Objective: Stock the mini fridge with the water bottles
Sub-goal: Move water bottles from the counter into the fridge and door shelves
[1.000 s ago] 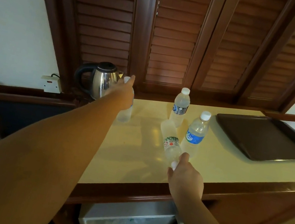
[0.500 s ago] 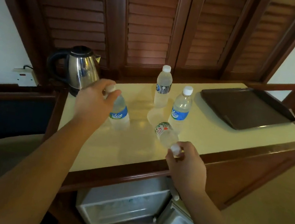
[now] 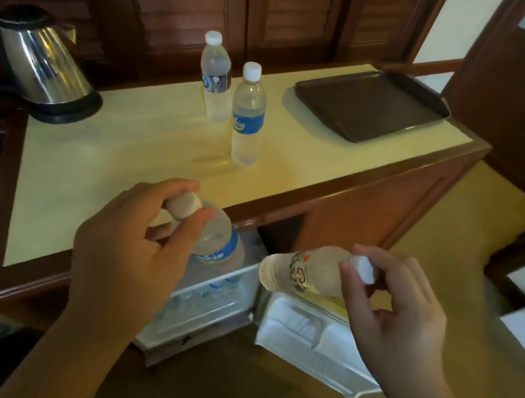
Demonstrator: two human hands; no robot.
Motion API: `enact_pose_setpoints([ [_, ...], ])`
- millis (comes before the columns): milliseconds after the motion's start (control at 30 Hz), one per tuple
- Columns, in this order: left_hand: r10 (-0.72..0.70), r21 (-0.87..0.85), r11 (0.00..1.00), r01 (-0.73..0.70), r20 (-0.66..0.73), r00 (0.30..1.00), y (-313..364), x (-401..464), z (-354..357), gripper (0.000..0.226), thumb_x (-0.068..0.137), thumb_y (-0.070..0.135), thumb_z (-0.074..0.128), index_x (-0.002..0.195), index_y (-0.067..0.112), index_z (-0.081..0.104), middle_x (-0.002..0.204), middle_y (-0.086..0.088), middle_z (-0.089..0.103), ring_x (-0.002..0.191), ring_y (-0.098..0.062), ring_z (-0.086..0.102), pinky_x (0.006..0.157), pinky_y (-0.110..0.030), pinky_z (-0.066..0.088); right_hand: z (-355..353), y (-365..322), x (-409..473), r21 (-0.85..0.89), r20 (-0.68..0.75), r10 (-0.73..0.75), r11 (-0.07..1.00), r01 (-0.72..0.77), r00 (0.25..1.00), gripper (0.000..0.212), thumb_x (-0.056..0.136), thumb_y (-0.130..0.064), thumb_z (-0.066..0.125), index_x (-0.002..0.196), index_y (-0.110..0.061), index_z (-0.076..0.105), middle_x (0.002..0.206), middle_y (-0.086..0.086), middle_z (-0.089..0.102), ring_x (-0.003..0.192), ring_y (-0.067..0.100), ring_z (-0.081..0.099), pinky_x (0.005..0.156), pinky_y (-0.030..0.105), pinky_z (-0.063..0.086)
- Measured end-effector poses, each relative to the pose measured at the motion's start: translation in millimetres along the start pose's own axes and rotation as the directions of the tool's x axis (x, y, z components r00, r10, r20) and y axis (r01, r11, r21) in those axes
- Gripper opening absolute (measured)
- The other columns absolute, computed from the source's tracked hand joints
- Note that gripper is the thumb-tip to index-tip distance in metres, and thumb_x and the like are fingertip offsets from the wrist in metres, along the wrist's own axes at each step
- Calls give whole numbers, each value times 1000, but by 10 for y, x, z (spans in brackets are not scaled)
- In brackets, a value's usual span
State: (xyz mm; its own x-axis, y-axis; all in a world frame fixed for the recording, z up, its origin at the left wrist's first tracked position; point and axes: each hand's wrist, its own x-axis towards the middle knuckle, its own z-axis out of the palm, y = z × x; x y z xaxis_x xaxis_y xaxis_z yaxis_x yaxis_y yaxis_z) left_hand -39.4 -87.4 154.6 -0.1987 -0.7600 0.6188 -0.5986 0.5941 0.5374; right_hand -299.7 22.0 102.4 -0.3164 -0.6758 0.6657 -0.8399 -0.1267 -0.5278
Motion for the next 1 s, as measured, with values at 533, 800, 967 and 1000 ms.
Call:
enact_pose_setpoints([
  [533,-92,-108,983,148,406,909,-10,-2107,1830,35,89,52,71,111,26,72,107,11,73,93,-5,71,65,-28,63,-247,1554,-2506,-143,205,253,963,-226,946,23,94,-34,71,110,-17,73,97,-14,60,68,-2,56,55,12,45],
  [800,-20,-153,981,115,517,856,-595,-2963,2973,40,84,50,74,115,26,75,105,12,74,87,-3,69,71,-5,51,297,2483,-3643,-240,119,285,938,-251,951,25,90,-24,79,110,-12,72,98,-8,63,70,4,59,56,28,54],
  [967,125,-196,980,-35,468,875,-1032,-3274,3555,37,83,41,82,112,18,77,99,9,75,82,-7,69,70,-1,46,680,3011,-4072,-336,41,268,911,-239,962,27,89,-26,80,110,-12,73,95,-7,64,68,6,60,56,29,55],
  [1000,160,-214,974,-67,455,876,-1140,-3333,3681,37,85,43,83,112,18,77,99,9,74,82,-7,69,71,-4,48,776,3130,-4134,-351,13,255,906,-234,967,26,89,-26,80,109,-11,73,94,-7,64,67,7,60,56,29,55],
])
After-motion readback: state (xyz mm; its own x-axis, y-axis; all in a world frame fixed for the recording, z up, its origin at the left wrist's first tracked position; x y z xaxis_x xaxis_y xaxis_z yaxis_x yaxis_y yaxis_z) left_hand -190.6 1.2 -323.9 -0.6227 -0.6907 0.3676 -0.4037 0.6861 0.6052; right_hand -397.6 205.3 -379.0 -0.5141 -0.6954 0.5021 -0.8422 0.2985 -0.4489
